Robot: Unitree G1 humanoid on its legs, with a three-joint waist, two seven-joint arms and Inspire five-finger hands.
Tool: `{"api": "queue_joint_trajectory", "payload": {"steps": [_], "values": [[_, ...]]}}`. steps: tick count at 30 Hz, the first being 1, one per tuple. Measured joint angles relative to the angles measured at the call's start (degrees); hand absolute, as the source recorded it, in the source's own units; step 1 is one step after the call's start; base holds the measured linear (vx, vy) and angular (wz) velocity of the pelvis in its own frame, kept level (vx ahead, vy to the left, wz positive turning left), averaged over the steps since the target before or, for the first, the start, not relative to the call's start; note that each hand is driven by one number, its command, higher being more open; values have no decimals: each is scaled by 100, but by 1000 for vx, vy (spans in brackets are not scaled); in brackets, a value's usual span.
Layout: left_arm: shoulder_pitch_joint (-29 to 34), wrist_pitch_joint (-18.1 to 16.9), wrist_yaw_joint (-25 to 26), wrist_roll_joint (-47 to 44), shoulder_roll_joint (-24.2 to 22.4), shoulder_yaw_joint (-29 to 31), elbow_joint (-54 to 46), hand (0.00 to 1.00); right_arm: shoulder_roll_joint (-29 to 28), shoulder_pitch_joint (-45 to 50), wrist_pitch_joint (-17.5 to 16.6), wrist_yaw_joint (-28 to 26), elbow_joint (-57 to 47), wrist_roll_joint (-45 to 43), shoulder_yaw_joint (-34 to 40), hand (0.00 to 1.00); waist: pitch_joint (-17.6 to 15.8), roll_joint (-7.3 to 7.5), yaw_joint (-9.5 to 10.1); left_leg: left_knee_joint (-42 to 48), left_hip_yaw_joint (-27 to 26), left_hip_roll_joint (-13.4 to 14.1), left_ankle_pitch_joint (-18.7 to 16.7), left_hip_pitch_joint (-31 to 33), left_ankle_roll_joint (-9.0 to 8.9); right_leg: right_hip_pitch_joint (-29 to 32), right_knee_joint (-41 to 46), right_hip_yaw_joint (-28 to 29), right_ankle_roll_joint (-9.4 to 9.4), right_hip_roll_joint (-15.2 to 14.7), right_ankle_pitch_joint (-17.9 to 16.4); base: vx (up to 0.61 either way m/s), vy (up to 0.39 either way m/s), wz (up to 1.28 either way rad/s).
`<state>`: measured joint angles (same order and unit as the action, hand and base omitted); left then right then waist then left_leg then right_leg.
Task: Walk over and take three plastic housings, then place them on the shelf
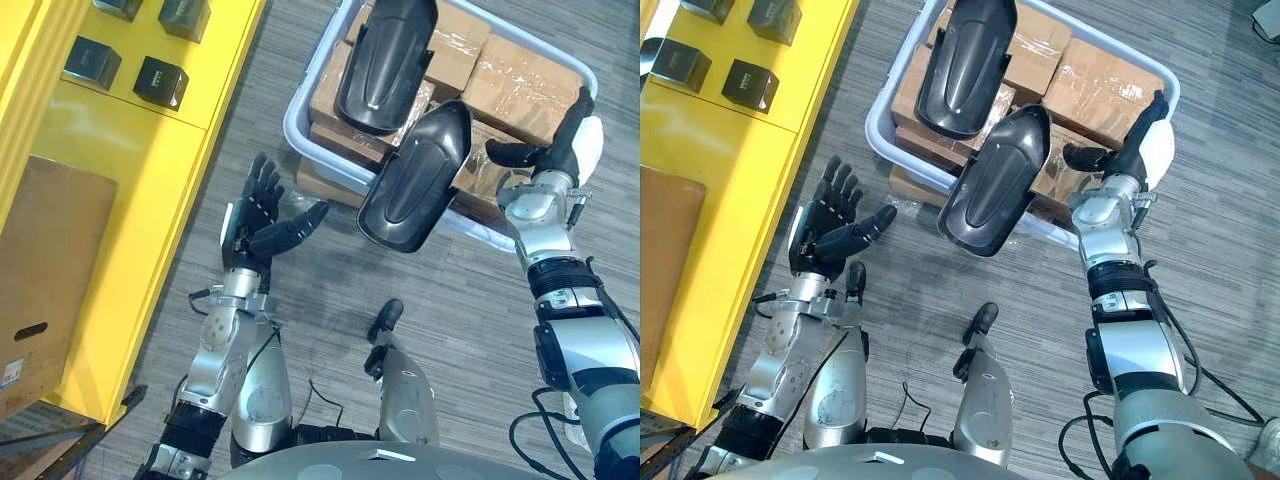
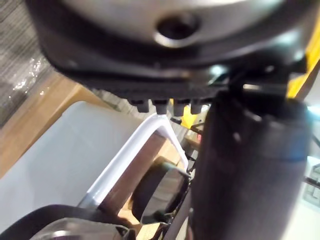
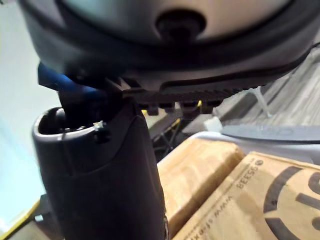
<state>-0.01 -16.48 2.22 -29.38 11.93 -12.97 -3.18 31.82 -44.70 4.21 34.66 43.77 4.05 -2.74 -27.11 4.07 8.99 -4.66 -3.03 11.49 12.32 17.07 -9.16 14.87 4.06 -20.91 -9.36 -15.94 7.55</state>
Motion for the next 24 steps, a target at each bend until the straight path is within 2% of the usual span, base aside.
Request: {"api": "queue_joint_trajectory", "payload": {"steps": [5,8,11,13,16,18,19,21,24], "values": [[52,19,-64,-211,13,18,-180,100,-1,246,2,19,-316,1,143,100,-2,6,6,-6,-41,2,7,-98,1,-76,0,49,-3,0,-41,-19,-33,-3],[110,86,268,-213,5,39,-188,100,-19,483,2,54,-506,2,240,100,4,20,13,-8,-40,5,7,-191,1,-171,-1,51,-8,4,-73,-4,-25,1],[366,375,829,-550,-112,367,-117,100,-118,903,4,201,-1084,2,596,100,-7,65,13,-9,-31,5,8,-222,1,-217,-2,42,-15,4,-92,0,-22,1],[564,526,969,-676,-175,573,-13,100,-226,1105,11,239,-1320,2,782,100,-12,103,13,-9,-20,5,7,-265,1,-277,-4,27,-32,4,-107,12,-16,6],[1088,761,981,-933,-348,910,75,100,-496,1781,-38,280,-2246,6,1127,100,1,137,22,-13,100,-1,1,-366,-10,-473,-1,-102,-29,2,-149,26,-34,19],[1357,812,949,-967,-431,961,64,100,-687,2242,-354,223,-3005,25,1129,100,12,146,31,-17,127,-4,-21,-407,-19,-549,1,-151,-30,-2,-209,8,-27,12],[1503,818,913,-942,-519,959,61,100,-858,2558,-704,95,-3591,270,1075,100,17,151,27,-17,155,-1,-29,-411,-18,-576,10,-188,-22,-1,-240,-5,-21,9],[1631,822,866,-909,-628,986,61,100,-1021,2883,-1084,-62,-4051,619,923,100,77,191,32,-18,168,0,-63,-434,2,-599,33,-199,-9,-2,-259,-6,-13,4],[1715,853,861,-820,-704,1001,61,100,-1372,3319,-1331,-114,-4436,879,737,100,368,345,32,-18,170,7,-94,-460,-25,-610,55,-202,-9,-2,-298,8,-11,0]]}}
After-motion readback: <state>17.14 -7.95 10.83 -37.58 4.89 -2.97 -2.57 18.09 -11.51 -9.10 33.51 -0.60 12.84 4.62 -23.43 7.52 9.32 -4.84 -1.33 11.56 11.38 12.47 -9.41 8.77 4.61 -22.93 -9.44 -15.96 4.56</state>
